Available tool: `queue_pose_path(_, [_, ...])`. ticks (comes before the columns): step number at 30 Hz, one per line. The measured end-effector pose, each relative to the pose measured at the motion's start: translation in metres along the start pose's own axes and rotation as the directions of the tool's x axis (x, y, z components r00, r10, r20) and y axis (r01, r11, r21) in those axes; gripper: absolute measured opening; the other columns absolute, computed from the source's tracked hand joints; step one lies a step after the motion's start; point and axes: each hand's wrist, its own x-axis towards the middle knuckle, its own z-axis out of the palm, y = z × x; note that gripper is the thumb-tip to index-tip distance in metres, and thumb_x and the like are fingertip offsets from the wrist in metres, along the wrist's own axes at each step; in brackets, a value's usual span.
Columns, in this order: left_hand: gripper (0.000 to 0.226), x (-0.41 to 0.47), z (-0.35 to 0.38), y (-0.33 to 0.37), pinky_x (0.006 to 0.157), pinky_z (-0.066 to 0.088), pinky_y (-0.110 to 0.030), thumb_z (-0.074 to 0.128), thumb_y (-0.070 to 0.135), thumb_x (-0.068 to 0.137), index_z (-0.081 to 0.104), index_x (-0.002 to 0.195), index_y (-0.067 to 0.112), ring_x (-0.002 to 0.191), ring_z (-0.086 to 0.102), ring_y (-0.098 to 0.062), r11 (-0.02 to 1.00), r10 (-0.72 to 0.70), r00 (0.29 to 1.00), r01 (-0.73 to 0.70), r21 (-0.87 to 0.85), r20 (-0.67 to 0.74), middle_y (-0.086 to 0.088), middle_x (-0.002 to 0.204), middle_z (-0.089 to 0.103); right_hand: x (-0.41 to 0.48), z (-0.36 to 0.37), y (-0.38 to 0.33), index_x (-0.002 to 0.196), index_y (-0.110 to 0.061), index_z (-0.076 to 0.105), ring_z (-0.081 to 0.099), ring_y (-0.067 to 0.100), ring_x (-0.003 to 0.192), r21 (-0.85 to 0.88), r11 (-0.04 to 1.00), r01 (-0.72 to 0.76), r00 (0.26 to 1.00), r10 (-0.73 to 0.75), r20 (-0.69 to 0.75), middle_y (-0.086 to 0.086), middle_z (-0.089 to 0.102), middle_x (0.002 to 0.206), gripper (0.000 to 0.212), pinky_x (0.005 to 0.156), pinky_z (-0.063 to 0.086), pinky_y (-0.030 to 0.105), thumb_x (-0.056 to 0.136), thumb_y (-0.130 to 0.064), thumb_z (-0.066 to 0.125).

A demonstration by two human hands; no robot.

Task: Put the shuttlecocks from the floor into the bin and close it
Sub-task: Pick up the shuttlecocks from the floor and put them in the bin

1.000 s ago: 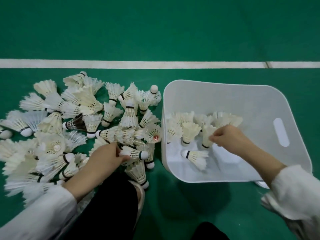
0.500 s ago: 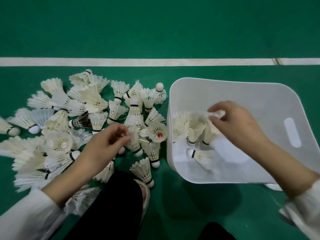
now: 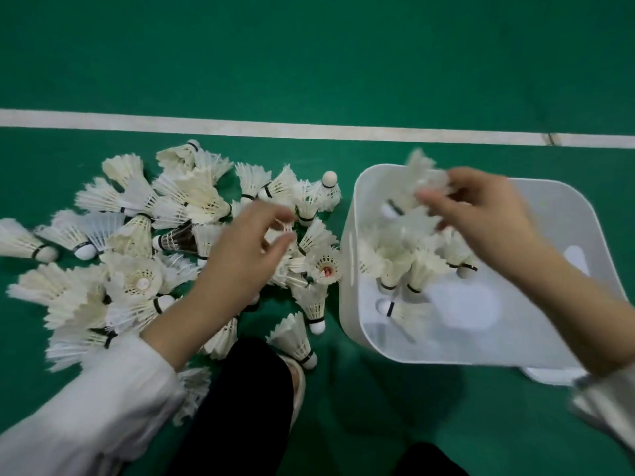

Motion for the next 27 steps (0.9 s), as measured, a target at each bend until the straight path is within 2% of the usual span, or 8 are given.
queue_pose_path(4, [0.036, 0.0, 0.055, -0.027, 0.099, 0.039, -0.032, 0.063, 0.026, 0.086, 0.057, 0.119, 0.013, 0.112, 0.048, -0.017, 0.958, 0.106, 0.932, -0.189, 0.217, 0.346, 0.0, 0.119, 0.054, -0.011, -0.024, 0.055, 0.08, -0.008, 0.062, 0.065, 0.022, 0.068, -0.093, 0.971, -0.222, 0.973, 0.215, -0.085, 0.007, 0.068, 0.079, 0.023, 0.06, 0.046, 0.028, 0.086, -0.03, 0.062])
queue_pose_path(7, [0.034, 0.001, 0.077, -0.039, 0.078, 0.051, -0.03, 0.082, 0.017, 0.064, 0.069, 0.094, 0.005, 0.089, 0.062, -0.029, 0.874, 0.192, 0.875, -0.358, 0.329, 0.444, -0.009, 0.096, 0.066, -0.015, -0.01, 0.093, 0.086, -0.003, 0.068, 0.064, 0.022, 0.067, -0.232, 0.893, -0.385, 0.908, 0.411, 0.076, 0.01, 0.069, 0.079, 0.026, 0.06, 0.045, 0.025, 0.087, -0.029, 0.061])
queue_pose_path(13, [0.008, 0.0, 0.075, -0.047, 0.061, 0.055, -0.033, 0.07, 0.017, 0.077, 0.068, 0.085, 0.015, 0.087, 0.061, -0.023, 0.882, 0.189, 0.906, -0.326, 0.339, 0.379, 0.0, 0.088, 0.067, 0.006, -0.021, 0.108, 0.081, -0.001, 0.068, 0.065, 0.028, 0.07, -0.112, 0.924, -0.365, 0.927, 0.372, 0.045, 0.018, 0.07, 0.077, 0.034, 0.074, 0.05, 0.037, 0.083, -0.035, 0.064])
queue_pose_path(16, [0.027, -0.002, 0.071, -0.046, 0.064, 0.052, -0.033, 0.047, 0.031, 0.087, 0.067, 0.093, 0.016, 0.091, 0.057, -0.021, 0.904, 0.187, 0.923, -0.295, 0.31, 0.336, 0.0, 0.091, 0.065, 0.008, -0.04, 0.107, 0.079, -0.008, 0.069, 0.064, 0.025, 0.072, 0.051, 0.942, -0.332, 0.941, 0.334, -0.05, 0.009, 0.068, 0.078, 0.025, 0.083, 0.053, 0.048, 0.08, -0.033, 0.068])
queue_pose_path(19, [0.025, 0.0, 0.064, -0.043, 0.069, 0.047, -0.031, 0.048, 0.031, 0.09, 0.063, 0.096, 0.011, 0.087, 0.049, -0.015, 0.936, 0.155, 0.958, -0.221, 0.275, 0.241, 0.0, 0.089, 0.059, 0.001, -0.05, 0.118, 0.094, -0.012, 0.068, 0.063, 0.028, 0.081, -0.197, 0.902, -0.384, 0.923, 0.367, -0.118, 0.005, 0.067, 0.087, 0.025, 0.083, 0.052, 0.046, 0.08, -0.032, 0.068])
queue_pose_path(22, [0.011, 0.001, 0.054, -0.033, 0.068, 0.039, -0.024, 0.053, 0.02, 0.091, 0.059, 0.097, 0.013, 0.08, 0.048, -0.01, 0.978, 0.092, 0.981, -0.121, 0.17, 0.17, 0.006, 0.088, 0.054, -0.005, -0.034, 0.136, 0.086, -0.005, 0.07, 0.062, 0.031, 0.079, -0.423, 0.78, -0.461, 0.854, 0.519, 0.027, 0.014, 0.069, 0.085, 0.015, 0.077, 0.051, 0.041, 0.081, -0.018, 0.066])
queue_pose_path(25, [0.01, 0.001, 0.048, -0.027, 0.069, 0.037, -0.011, 0.049, 0.02, 0.093, 0.057, 0.099, 0.017, 0.081, 0.048, -0.002, 0.991, 0.065, 0.981, -0.084, 0.1, 0.181, 0.011, 0.093, 0.051, -0.004, -0.001, 0.16, 0.074, 0.002, 0.067, 0.063, 0.035, 0.082, -0.429, 0.758, -0.492, 0.789, 0.596, 0.147, 0.019, 0.067, 0.081, 0.013, 0.08, 0.052, 0.044, 0.08, -0.009, 0.062])
queue_pose_path(27, [0.01, 0.0, 0.045, -0.027, 0.07, 0.039, -0.015, 0.049, 0.02, 0.093, 0.057, 0.099, 0.018, 0.081, 0.049, -0.002, 0.992, 0.056, 0.978, -0.077, 0.097, 0.201, 0.011, 0.094, 0.052, 0.0, 0.01, 0.167, 0.071, 0.004, 0.063, 0.056, 0.028, 0.073, -0.359, 0.8, -0.481, 0.802, 0.567, 0.188, 0.015, 0.058, 0.072, 0.015, 0.071, 0.048, 0.039, 0.08, -0.008, 0.06])
